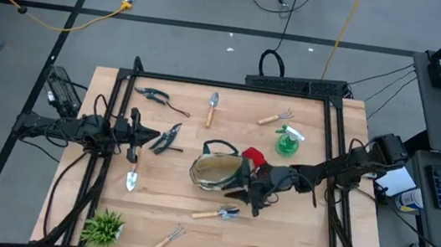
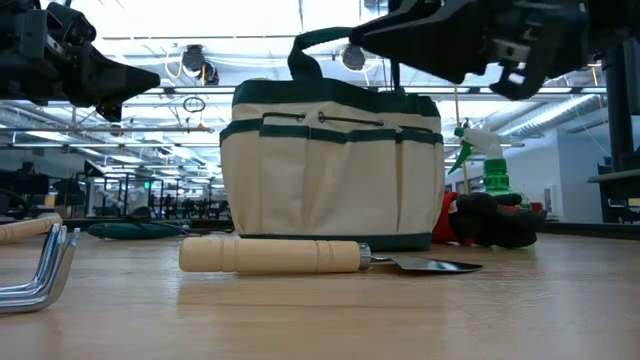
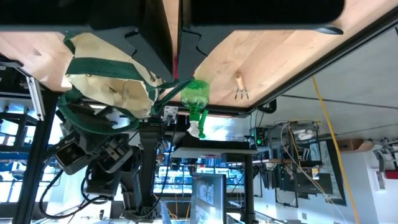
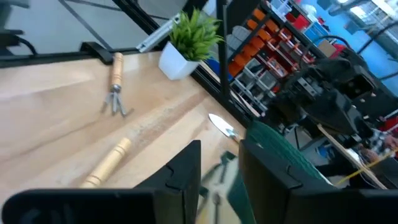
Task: Pick & Place Garden tools in Gardening bag
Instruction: Put the top brown shears into the green gardening bag
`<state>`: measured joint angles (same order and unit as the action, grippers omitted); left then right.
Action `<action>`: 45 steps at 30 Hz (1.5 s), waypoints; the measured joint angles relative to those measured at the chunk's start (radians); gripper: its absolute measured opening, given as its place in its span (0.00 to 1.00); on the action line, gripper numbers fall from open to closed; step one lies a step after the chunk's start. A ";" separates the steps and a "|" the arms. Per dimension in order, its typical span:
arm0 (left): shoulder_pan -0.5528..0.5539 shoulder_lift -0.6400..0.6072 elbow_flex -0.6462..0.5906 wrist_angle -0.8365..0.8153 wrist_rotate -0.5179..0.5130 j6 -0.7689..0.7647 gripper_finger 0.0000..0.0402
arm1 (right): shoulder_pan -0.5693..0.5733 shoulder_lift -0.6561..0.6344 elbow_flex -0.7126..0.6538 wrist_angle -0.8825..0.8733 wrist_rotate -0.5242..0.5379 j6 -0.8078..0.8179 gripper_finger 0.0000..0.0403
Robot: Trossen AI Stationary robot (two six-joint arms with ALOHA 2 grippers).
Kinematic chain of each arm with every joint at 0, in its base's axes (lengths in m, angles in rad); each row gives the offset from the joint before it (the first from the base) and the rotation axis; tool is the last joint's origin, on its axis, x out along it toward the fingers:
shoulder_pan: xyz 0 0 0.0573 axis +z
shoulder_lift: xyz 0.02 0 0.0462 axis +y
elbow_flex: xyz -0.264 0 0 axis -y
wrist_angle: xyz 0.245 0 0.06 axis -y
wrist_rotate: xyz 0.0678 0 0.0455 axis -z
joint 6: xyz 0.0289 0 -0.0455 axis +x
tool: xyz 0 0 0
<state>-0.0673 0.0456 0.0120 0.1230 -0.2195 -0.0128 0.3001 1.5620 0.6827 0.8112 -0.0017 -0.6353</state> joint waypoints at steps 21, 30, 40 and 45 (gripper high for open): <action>0.000 0.000 0.000 0.000 0.000 0.000 0.06 | 0.097 0.000 0.000 -0.277 -0.002 0.617 0.23; 0.000 0.000 0.000 0.000 0.000 0.000 0.06 | 0.156 0.000 0.000 -0.112 0.000 0.448 0.22; 0.000 0.000 0.000 -0.003 0.000 0.000 0.06 | 0.158 0.000 0.000 0.049 0.007 0.162 0.22; 0.000 0.000 0.000 -0.035 0.000 0.000 0.06 | 0.160 -0.007 0.000 0.087 0.006 0.139 0.22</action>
<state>-0.0669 0.0460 0.0120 0.0876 -0.2192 -0.0124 0.4599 1.5550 0.6827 0.8980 0.0044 -0.4968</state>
